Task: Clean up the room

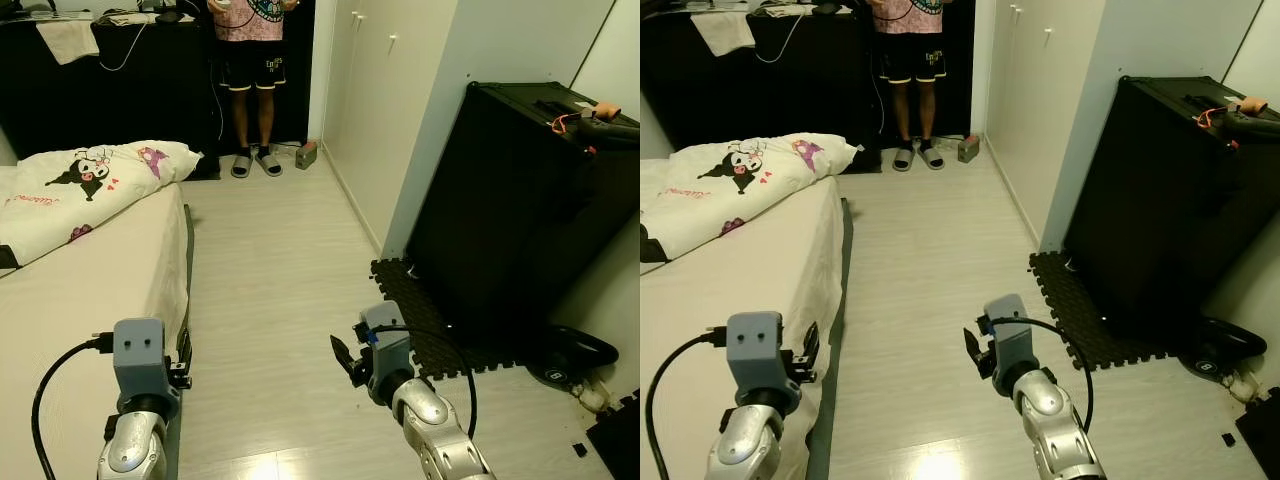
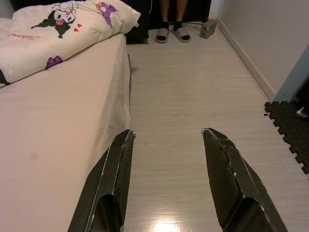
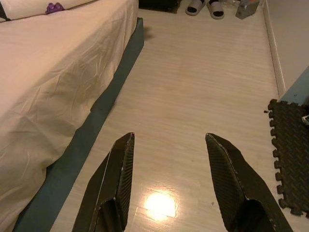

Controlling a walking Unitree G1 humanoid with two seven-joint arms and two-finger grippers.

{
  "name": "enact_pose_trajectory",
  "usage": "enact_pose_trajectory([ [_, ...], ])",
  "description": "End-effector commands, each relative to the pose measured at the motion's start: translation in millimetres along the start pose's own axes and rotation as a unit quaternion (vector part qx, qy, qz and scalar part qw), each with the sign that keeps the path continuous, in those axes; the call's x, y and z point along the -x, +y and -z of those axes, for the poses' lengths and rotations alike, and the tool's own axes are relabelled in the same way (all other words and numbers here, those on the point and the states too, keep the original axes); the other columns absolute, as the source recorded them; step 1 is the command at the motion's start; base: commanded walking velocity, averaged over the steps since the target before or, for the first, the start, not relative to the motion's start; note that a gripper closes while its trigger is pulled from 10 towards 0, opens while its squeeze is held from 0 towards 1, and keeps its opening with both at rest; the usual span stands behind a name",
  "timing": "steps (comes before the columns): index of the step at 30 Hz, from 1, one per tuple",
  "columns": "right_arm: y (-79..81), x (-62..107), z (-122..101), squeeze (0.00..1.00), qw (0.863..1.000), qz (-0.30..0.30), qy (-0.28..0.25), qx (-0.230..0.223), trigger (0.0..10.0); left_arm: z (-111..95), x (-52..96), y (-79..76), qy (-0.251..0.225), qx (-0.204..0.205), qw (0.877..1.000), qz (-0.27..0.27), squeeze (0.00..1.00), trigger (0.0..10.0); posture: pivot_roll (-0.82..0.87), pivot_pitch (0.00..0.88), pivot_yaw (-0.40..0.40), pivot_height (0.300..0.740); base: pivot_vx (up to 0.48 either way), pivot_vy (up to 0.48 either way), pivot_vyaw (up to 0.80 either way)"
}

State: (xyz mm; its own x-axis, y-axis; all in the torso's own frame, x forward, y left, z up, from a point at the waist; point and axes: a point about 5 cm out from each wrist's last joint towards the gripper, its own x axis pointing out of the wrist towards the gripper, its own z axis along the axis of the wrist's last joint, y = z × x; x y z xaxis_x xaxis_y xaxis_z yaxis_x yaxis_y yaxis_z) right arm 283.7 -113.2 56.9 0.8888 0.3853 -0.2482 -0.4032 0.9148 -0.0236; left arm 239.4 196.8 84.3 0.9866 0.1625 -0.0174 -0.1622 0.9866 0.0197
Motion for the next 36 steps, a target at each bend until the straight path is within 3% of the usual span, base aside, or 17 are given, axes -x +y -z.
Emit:
enact_pose_trajectory([
  [1,0.7,-0.2,1.6,0.00,1.000,-0.003,0.001,0.005,10.0,4.1,1.1,0.7,0.008,-0.014,1.000,0.000,0.00,10.0,-0.03,0.056,-0.032,0.733,0.000,0.000,0.00],
  [5,0.8,-0.7,0.9,0.00,1.000,-0.004,0.000,0.007,10.0,3.2,2.2,-1.5,0.005,-0.032,0.999,0.006,0.00,10.0,-0.03,0.055,-0.033,0.733,0.000,-0.480,0.00],
  [7,0.7,-0.6,1.0,0.00,1.000,-0.004,0.000,0.008,10.0,3.7,2.7,-0.5,0.002,0.003,1.000,-0.004,0.00,10.0,-0.03,0.055,-0.032,0.733,0.000,0.000,0.00],
  [9,0.4,-0.6,1.3,0.00,1.000,-0.004,0.001,0.008,10.0,3.7,1.2,1.4,0.003,0.008,1.000,-0.012,0.00,10.0,-0.03,0.052,-0.034,0.733,0.000,0.000,0.00],
  [22,-2.2,-0.3,3.6,0.00,1.000,-0.006,0.003,0.012,10.0,5.7,-3.0,4.4,-0.002,-0.022,0.999,-0.037,0.00,10.0,-0.03,0.039,-0.039,0.733,0.000,0.000,0.00],
  [30,-7.0,-1.3,10.1,0.00,1.000,0.010,0.014,0.007,10.0,30.2,0.1,-0.2,0.046,-0.013,0.998,-0.031,0.00,10.0,-0.04,0.027,-0.034,0.733,0.000,0.000,0.00],
  [35,-9.4,-1.5,10.2,0.00,1.000,0.016,0.014,0.004,10.0,34.8,1.7,-1.3,0.054,-0.005,0.998,-0.028,0.00,10.0,-0.05,0.020,-0.039,0.733,0.000,0.000,0.00],
  [36,-11.4,-2.6,10.1,0.00,0.999,0.020,0.015,0.020,10.0,38.6,4.5,-3.6,0.060,0.003,0.998,-0.016,0.00,10.0,-0.06,0.035,-0.039,0.733,0.000,0.000,0.00],
])
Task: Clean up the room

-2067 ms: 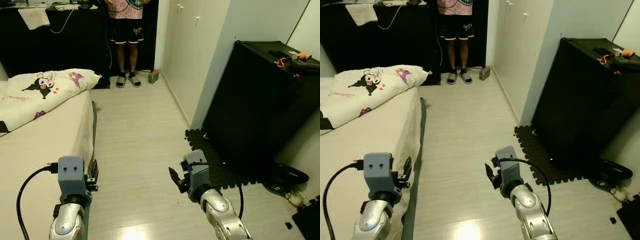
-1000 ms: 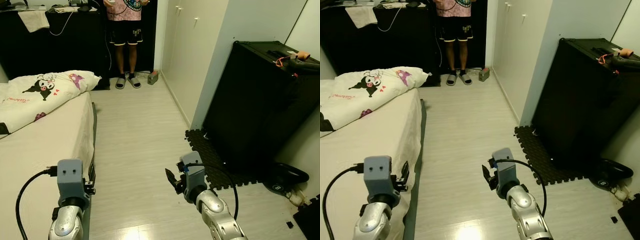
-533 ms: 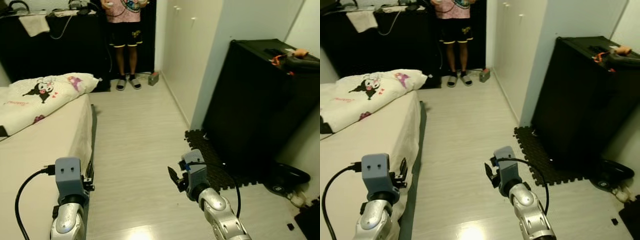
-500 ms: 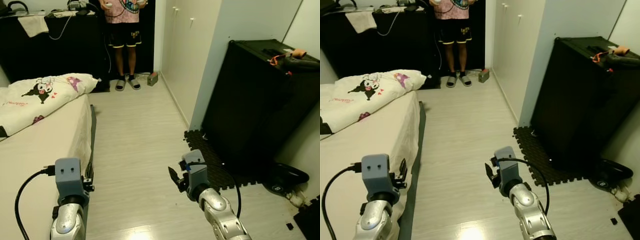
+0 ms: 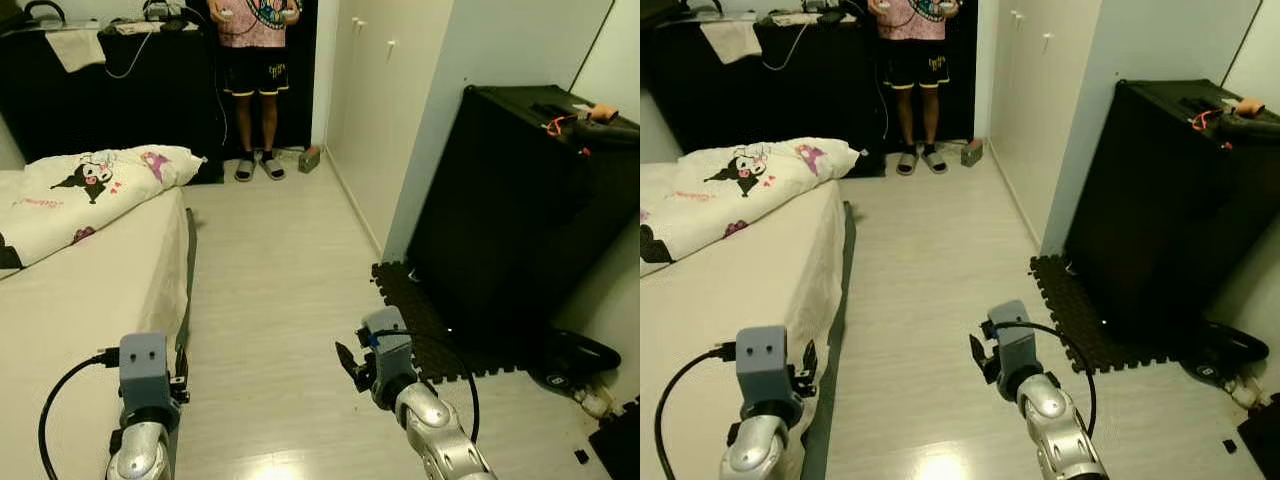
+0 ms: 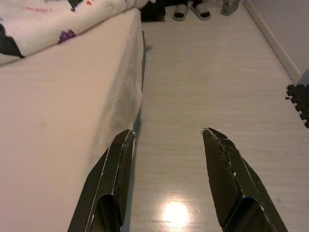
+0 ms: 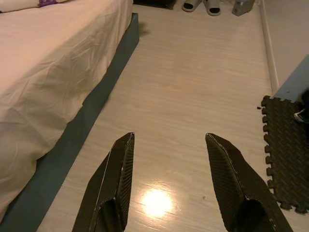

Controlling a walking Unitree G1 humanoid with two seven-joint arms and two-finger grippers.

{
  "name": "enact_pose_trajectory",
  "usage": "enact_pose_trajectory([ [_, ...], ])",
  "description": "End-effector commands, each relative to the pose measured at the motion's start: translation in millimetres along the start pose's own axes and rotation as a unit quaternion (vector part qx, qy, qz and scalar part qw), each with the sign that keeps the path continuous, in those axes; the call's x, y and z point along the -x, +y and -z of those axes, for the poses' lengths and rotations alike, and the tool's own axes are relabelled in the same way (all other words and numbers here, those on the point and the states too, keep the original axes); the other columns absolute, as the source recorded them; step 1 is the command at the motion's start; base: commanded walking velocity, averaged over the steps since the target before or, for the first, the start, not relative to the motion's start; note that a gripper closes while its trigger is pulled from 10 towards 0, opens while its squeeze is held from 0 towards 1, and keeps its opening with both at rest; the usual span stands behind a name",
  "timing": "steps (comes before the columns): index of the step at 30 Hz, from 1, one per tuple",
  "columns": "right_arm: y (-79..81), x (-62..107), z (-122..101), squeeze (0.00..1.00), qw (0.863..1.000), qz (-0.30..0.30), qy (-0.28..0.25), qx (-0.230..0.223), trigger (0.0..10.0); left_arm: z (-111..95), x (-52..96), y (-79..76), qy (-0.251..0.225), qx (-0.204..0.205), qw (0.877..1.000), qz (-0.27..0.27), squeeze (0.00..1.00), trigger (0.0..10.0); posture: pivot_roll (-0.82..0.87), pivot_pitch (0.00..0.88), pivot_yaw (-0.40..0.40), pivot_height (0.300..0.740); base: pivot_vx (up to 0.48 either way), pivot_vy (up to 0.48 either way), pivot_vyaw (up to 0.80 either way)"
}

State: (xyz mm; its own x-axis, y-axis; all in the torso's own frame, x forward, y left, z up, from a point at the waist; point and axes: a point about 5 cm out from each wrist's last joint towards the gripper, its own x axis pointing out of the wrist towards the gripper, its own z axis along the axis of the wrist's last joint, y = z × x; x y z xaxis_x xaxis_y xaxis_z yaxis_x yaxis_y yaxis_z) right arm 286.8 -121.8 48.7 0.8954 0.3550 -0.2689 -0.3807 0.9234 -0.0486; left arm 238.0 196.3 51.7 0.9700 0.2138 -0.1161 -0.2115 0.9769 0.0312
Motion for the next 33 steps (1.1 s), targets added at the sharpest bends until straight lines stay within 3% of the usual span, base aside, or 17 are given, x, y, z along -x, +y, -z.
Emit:
enact_pose_trajectory([
  [1,-3.5,-1.7,1.8,0.00,1.000,0.006,0.004,0.019,10.0,7.3,3.6,-3.9,0.013,0.006,1.000,0.014,0.00,10.0,-0.06,0.038,-0.041,0.733,0.000,0.000,0.00],
  [7,-8.5,-1.6,0.6,0.00,1.000,0.016,0.006,0.011,10.0,5.8,3.8,-11.0,0.008,0.017,1.000,0.025,0.00,10.0,-0.07,0.069,-0.064,0.733,0.000,0.000,0.00],
  [9,-8.2,-1.0,-4.9,0.00,1.000,0.018,0.000,-0.018,10.0,4.0,3.5,-7.9,0.007,0.011,1.000,0.017,0.00,10.0,-0.06,0.103,-0.060,0.733,0.000,0.000,0.00],
  [13,-6.6,-3.3,-15.0,0.00,1.000,0.013,-0.010,-0.020,10.0,-3.9,2.4,-4.0,-0.008,0.021,1.000,0.014,0.00,10.0,-0.05,0.104,-0.081,0.733,0.000,0.000,0.00],
  [20,-7.6,-9.7,-24.6,0.00,1.000,0.018,-0.003,0.016,10.0,-7.9,5.3,0.2,-0.019,0.019,1.000,-0.005,0.00,10.0,-0.06,0.108,-0.080,0.733,0.000,0.000,0.00],
  [27,-8.8,-6.2,-26.1,0.00,1.000,0.024,-0.006,0.012,10.0,-8.5,4.2,-3.0,-0.022,0.020,1.000,0.005,0.00,10.0,-0.04,0.112,-0.091,0.733,0.000,0.000,0.00],
  [30,-7.2,-6.7,-26.3,0.00,1.000,0.023,-0.004,-0.013,10.0,-13.5,5.9,-1.5,-0.029,0.015,0.999,0.003,0.00,10.0,-0.03,0.115,-0.092,0.733,0.000,0.000,0.00],
  [33,-5.7,-8.9,-26.7,0.00,1.000,0.018,-0.001,0.004,10.0,-13.6,5.6,0.9,-0.029,0.017,0.999,-0.003,0.00,10.0,-0.03,0.119,-0.097,0.733,0.000,0.000,0.00],
])
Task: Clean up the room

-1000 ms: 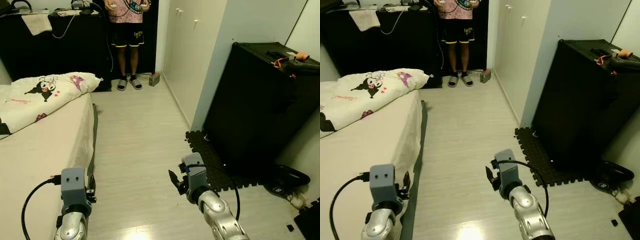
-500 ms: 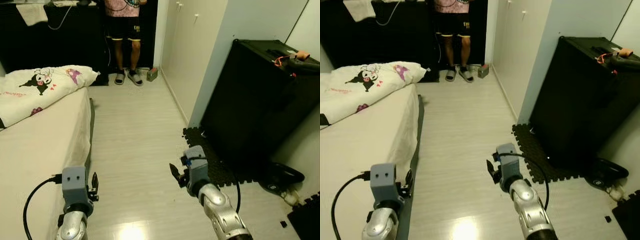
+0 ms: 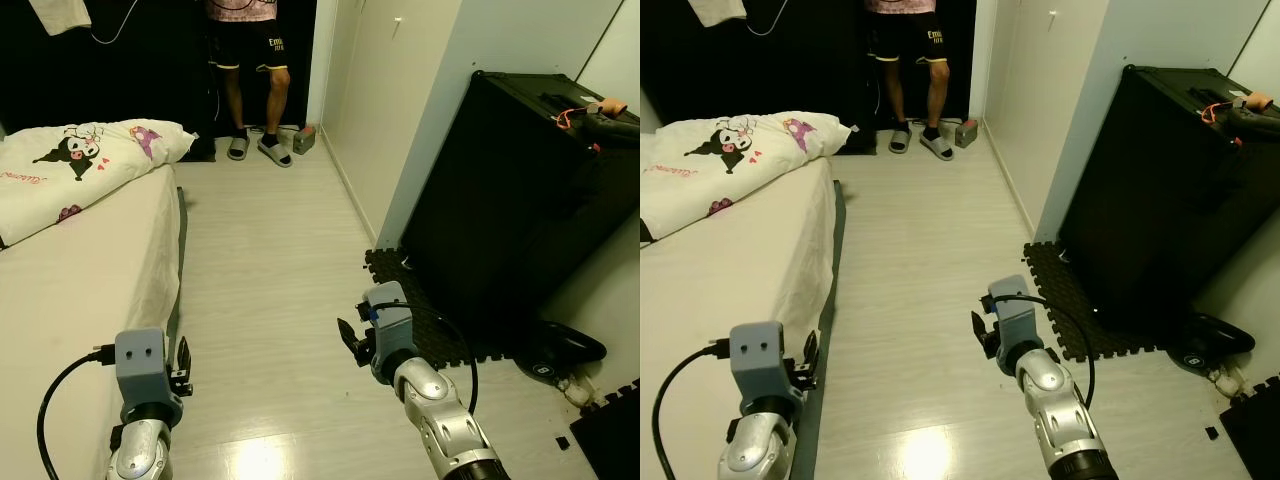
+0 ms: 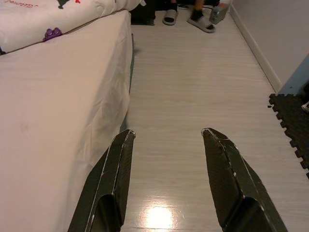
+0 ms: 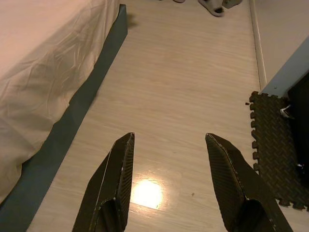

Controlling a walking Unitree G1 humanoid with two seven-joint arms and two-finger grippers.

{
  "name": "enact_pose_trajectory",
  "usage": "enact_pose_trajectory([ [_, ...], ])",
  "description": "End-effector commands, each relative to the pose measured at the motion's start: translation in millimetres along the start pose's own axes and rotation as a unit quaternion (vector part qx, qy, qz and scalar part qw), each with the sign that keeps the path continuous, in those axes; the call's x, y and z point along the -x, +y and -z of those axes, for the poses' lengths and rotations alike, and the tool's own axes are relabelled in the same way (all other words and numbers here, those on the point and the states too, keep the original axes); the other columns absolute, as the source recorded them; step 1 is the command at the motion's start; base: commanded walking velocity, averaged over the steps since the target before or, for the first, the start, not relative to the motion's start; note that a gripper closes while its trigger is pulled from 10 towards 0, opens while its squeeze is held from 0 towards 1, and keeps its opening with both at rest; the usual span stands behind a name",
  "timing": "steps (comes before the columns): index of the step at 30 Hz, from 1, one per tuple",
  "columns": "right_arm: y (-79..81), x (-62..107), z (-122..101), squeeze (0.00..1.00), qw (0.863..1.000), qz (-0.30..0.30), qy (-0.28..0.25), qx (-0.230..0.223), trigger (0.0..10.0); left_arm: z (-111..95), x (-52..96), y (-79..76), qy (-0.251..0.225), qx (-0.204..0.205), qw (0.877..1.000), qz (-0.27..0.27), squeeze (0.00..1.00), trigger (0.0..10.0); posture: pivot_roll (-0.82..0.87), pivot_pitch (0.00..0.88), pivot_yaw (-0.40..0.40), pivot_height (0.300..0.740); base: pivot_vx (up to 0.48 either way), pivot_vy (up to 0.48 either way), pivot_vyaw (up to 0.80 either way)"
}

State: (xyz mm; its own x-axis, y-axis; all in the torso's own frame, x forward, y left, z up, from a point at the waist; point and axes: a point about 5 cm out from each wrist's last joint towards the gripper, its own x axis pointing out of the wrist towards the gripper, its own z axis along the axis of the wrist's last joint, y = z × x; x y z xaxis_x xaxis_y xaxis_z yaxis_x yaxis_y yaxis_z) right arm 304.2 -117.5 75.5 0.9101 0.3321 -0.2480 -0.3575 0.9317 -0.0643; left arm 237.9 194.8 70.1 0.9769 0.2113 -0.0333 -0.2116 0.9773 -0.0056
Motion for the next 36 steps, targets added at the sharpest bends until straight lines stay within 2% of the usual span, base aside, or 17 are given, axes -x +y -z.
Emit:
enact_pose_trajectory([
  [1,-0.4,-0.9,2.3,0.00,1.000,0.000,0.008,0.003,10.0,4.2,3.5,3.6,0.012,0.000,1.000,-0.009,0.00,10.0,-0.04,0.118,-0.096,0.733,0.000,0.000,0.00],
  [6,-1.9,-0.2,4.3,0.00,1.000,-0.001,0.011,0.009,10.0,10.0,5.7,2.1,0.015,0.006,1.000,-0.011,0.00,10.0,-0.04,0.124,-0.091,0.733,0.000,0.000,0.00],
  [12,3.0,0.0,-2.2,0.00,1.000,-0.005,0.012,0.018,10.0,5.6,1.0,8.3,0.017,0.008,0.999,-0.026,0.00,10.0,-0.04,0.157,-0.074,0.733,0.000,0.000,0.00],
  [16,4.7,0.6,-4.0,0.00,1.000,-0.007,0.017,0.021,10.0,1.7,4.6,11.7,0.008,0.011,0.999,-0.034,0.00,10.0,-0.02,0.172,-0.067,0.733,0.000,0.000,0.00],
  [27,5.8,-0.9,-10.2,0.00,1.000,-0.012,0.010,0.019,10.0,0.9,5.5,14.7,0.004,0.010,0.999,-0.039,0.00,10.0,0.00,0.155,-0.074,0.733,0.000,0.000,0.00],
  [33,10.8,-2.4,-12.6,0.00,1.000,-0.024,0.010,0.002,10.0,-1.8,2.4,16.8,0.002,0.008,0.999,-0.040,0.00,10.0,0.00,0.148,-0.069,0.733,0.000,0.000,0.00],
  [36,18.5,-2.8,-13.7,0.00,0.998,-0.055,0.023,-0.011,10.0,-3.0,2.3,16.2,0.001,0.005,0.999,-0.036,0.00,10.0,0.00,0.143,-0.070,0.733,0.000,0.000,0.00],
])
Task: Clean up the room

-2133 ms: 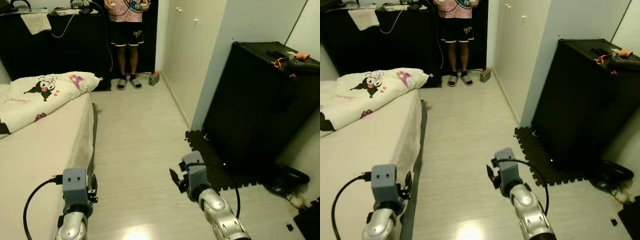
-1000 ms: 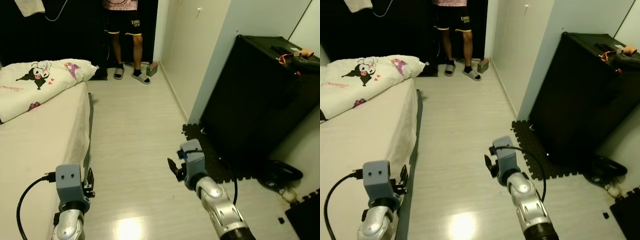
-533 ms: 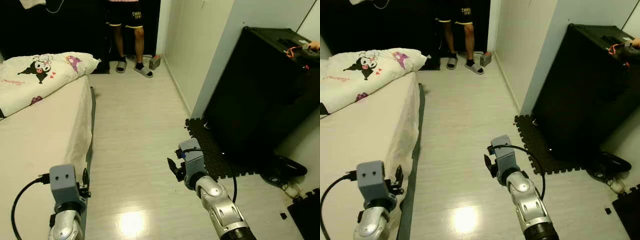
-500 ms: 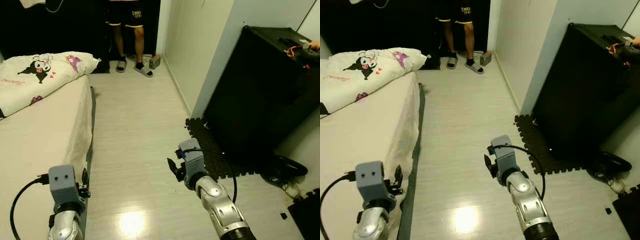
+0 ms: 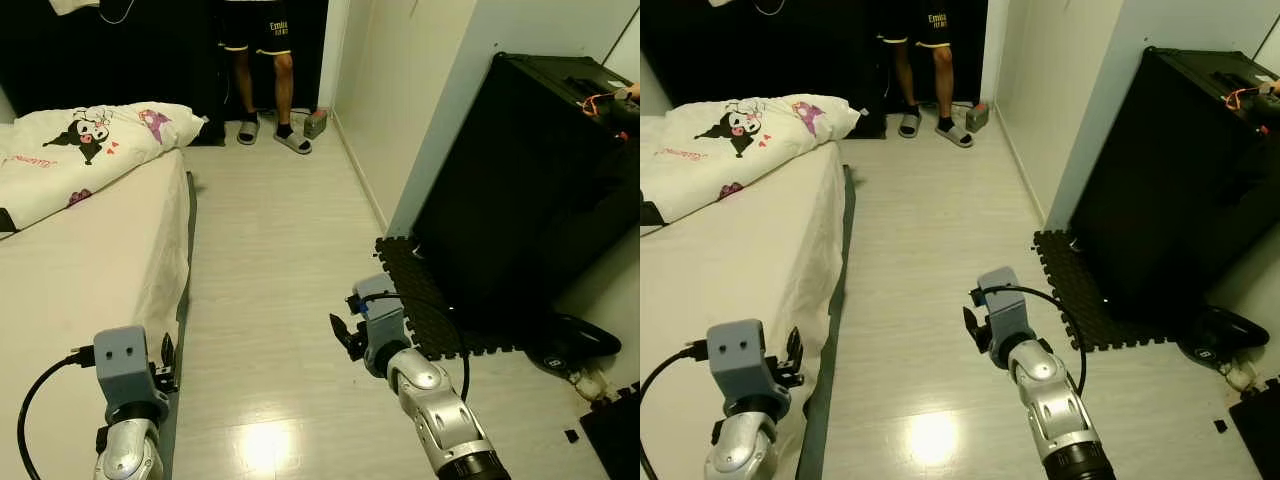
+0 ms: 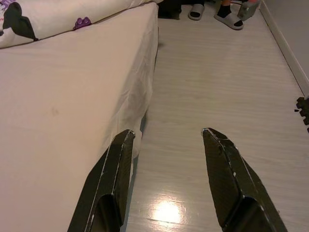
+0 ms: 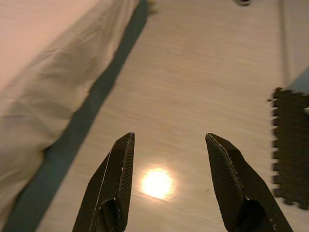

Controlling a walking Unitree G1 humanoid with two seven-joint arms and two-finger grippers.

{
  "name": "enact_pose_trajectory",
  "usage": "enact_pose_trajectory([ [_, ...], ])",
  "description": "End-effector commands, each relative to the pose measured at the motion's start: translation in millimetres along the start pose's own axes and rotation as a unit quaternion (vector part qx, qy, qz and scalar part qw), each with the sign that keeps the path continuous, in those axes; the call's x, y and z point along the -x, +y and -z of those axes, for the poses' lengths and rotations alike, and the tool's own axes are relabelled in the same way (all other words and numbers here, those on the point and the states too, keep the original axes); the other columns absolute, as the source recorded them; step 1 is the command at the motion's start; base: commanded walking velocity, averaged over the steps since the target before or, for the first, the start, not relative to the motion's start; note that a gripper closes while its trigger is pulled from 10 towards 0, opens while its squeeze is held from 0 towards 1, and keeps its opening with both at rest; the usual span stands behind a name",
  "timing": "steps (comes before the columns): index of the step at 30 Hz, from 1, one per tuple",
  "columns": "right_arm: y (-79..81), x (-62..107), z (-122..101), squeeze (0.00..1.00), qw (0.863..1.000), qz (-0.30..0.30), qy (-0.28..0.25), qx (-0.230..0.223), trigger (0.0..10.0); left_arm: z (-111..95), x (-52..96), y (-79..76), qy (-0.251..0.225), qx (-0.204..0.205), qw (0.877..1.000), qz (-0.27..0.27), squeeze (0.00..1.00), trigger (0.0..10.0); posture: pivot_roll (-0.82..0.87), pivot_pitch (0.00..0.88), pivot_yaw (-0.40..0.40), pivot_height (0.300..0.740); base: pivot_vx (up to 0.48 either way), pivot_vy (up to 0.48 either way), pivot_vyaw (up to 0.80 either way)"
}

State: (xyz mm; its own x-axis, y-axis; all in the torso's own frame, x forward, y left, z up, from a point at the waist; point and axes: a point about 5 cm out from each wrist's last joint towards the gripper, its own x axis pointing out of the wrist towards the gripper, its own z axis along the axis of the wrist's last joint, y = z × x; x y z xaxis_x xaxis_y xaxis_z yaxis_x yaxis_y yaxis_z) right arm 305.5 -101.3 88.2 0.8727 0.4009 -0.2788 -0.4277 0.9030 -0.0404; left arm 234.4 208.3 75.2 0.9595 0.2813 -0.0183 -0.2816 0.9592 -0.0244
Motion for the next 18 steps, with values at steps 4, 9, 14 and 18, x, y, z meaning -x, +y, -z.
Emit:
enact_pose_trajectory([
  [4,15.2,-1.6,-0.8,0.00,0.998,-0.055,0.016,0.008,10.0,0.3,-0.7,0.1,0.010,0.009,1.000,-0.005,0.00,10.0,0.00,0.136,-0.072,0.733,0.000,0.000,0.00],
  [9,14.9,-5.0,0.0,0.00,0.998,-0.050,0.024,0.021,10.0,-2.0,-3.8,-4.4,0.006,0.010,1.000,0.003,0.00,10.0,0.01,0.127,-0.077,0.733,0.000,0.000,0.00],
  [14,9.3,-5.9,-1.8,0.00,0.999,-0.029,0.025,0.027,10.0,-0.9,-4.2,-6.7,0.008,0.009,1.000,0.007,0.00,10.0,0.00,0.120,-0.080,0.733,0.000,0.000,0.00],
  [18,5.4,-5.8,-2.1,0.00,0.999,-0.015,0.032,0.031,10.0,-0.4,-4.4,-8.0,0.010,0.009,1.000,0.008,0.00,10.0,0.00,0.119,-0.084,0.733,0.000,0.000,0.00],
])
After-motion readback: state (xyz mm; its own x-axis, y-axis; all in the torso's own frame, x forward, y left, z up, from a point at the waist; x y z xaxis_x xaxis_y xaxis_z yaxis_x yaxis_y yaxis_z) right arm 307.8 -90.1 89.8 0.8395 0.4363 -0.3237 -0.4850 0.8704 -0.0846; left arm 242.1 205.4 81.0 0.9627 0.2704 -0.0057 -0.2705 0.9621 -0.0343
